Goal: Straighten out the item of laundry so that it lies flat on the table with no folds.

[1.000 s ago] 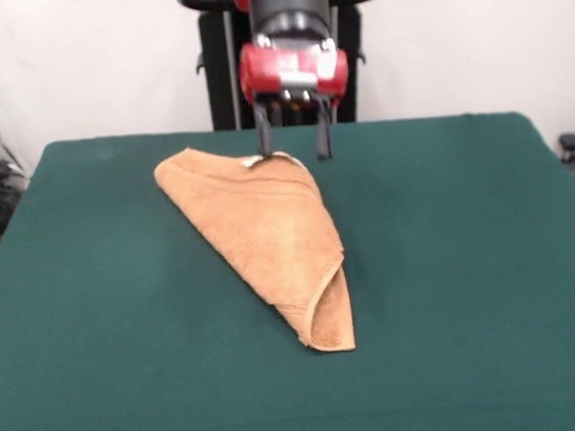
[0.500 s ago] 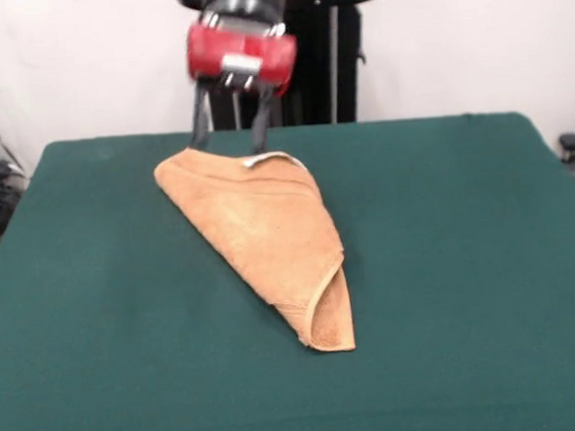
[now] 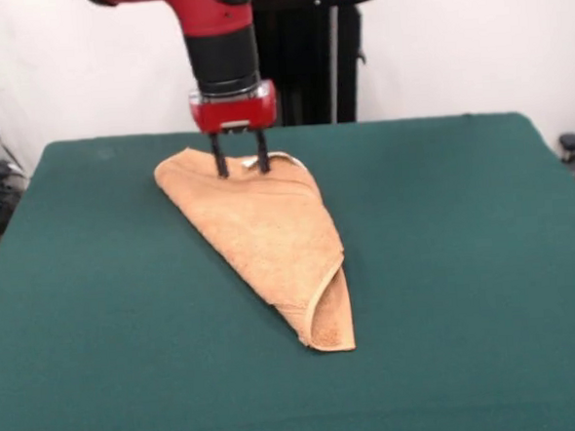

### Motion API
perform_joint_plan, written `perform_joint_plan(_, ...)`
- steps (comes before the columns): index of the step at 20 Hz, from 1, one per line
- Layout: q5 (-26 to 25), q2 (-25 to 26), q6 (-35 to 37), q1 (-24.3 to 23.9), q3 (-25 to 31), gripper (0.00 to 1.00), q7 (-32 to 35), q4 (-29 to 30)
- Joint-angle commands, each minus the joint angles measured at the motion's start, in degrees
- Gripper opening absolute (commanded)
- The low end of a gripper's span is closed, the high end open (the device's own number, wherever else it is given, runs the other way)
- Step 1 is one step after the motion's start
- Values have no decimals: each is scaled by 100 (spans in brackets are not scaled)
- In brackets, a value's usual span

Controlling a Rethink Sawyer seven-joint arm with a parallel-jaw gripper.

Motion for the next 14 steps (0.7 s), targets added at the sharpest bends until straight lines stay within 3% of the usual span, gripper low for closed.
perform_joint_plan(1,329,388,577,77,1108,100,729,173)
perform_joint_plan(14,353,500,912,-32,1270,100,700,50)
